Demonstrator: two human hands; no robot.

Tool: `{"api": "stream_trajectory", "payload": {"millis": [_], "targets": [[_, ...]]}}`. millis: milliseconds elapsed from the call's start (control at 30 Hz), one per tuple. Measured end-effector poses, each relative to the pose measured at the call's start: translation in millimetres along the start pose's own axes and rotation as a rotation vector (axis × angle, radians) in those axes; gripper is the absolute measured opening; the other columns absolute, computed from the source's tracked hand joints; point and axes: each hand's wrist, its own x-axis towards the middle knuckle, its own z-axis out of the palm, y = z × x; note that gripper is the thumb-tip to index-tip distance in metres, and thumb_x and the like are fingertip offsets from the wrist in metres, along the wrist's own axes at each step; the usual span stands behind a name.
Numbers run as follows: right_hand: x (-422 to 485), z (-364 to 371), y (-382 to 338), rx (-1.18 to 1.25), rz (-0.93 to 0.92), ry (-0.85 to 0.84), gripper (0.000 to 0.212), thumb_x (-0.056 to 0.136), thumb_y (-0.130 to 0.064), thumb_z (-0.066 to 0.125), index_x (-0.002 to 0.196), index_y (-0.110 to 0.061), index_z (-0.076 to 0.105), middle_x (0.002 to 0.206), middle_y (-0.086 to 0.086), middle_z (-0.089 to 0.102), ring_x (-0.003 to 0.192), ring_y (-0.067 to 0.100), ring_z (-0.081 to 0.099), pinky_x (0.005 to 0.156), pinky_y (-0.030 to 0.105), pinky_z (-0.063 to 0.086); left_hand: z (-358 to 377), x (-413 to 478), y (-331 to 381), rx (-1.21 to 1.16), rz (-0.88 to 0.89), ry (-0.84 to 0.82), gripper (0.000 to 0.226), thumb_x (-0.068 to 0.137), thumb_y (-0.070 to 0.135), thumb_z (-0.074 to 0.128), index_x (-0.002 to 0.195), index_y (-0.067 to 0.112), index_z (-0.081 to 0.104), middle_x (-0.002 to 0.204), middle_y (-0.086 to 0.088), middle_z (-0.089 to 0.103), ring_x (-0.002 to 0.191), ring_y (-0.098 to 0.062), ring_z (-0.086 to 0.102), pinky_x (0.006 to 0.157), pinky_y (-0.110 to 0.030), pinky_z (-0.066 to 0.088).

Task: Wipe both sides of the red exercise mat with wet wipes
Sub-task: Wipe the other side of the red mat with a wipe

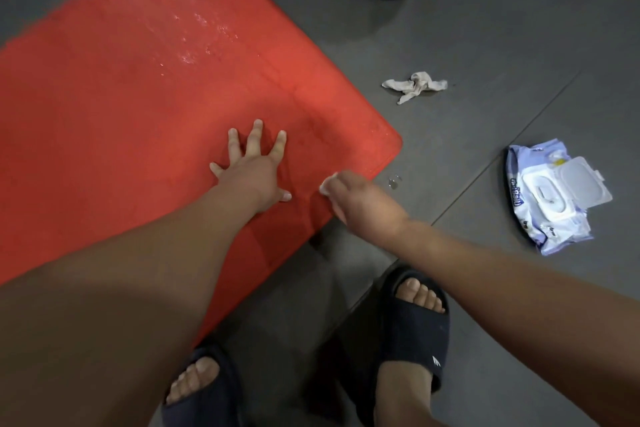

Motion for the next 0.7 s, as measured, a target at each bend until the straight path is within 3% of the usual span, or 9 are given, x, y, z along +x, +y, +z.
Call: {"api": "stream_trajectory", "payload": {"millis": [67,267,400,500,600,700], "targets": [[-4.1,-4.7,3.4,0.008,-0.035,-0.043,0.018,0.087,-0.005,0.067,0.105,-0.007,0.067,0.092,0.013,0.060,0.077,0.032,0.061,0.070,0.032,0.044,-1.3,-3.3,-0.7,-0.006,0.007,0.006,0.116,0.082,0.050,0.080,0.155,0.053,-0.011,0.161,0.014,-0.036,0.150,-0.032,-0.029,0.112,-0.077,0.013],[13.1,-27.9,54.8,-0.050,0.417,0.151,0.017,0.095,-0.011,0.054,0.106,-0.003,0.063,0.100,0.023,0.057,0.081,0.045,0.061,0.071,0.047,0.051,-0.4,-14.7,-17.0,-0.022,0.059,0.047,0.109,0.083,0.050,0.078,0.159,0.047,0.001,0.167,0.007,-0.021,0.154,-0.031,-0.017,0.116,-0.071,0.020],[26.8,-30.1,58.7,-0.037,0.624,0.292,0.022,0.097,-0.014,0.054,0.109,-0.001,0.066,0.105,0.028,0.060,0.084,0.045,0.061,0.075,0.044,0.049,-3.4,-21.4,-30.2,-0.038,0.000,0.081,0.112,0.082,0.049,0.080,0.161,0.039,0.001,0.168,-0.003,-0.018,0.154,-0.035,-0.014,0.117,-0.069,0.019],[27.2,-13.8,27.2,-0.020,0.421,0.182,0.022,0.094,-0.012,0.056,0.110,-0.001,0.067,0.102,0.026,0.062,0.085,0.044,0.063,0.077,0.042,0.051,-8.7,-18.4,-40.3,-0.040,-0.030,0.081,0.116,0.079,0.051,0.082,0.160,0.040,-0.001,0.167,-0.002,-0.021,0.154,-0.034,-0.016,0.117,-0.068,0.018],[29.1,-10.2,31.3,-0.090,0.162,0.038,0.025,0.095,-0.023,0.051,0.104,-0.005,0.065,0.092,0.020,0.059,0.077,0.041,0.061,0.066,0.042,0.050,-15.8,-7.6,-43.5,-0.041,-0.043,0.075,0.121,0.078,0.053,0.082,0.160,0.039,-0.005,0.167,-0.002,-0.025,0.154,-0.034,-0.019,0.117,-0.069,0.017],[53.2,-22.2,61.6,-0.095,0.340,0.184,0.025,0.095,-0.021,0.049,0.099,-0.003,0.066,0.091,0.022,0.058,0.075,0.043,0.059,0.066,0.044,0.050,-22.2,4.1,-40.5,-0.038,-0.058,0.060,0.125,0.077,0.055,0.082,0.160,0.036,-0.009,0.166,-0.004,-0.028,0.152,-0.037,-0.022,0.116,-0.071,0.017]]}}
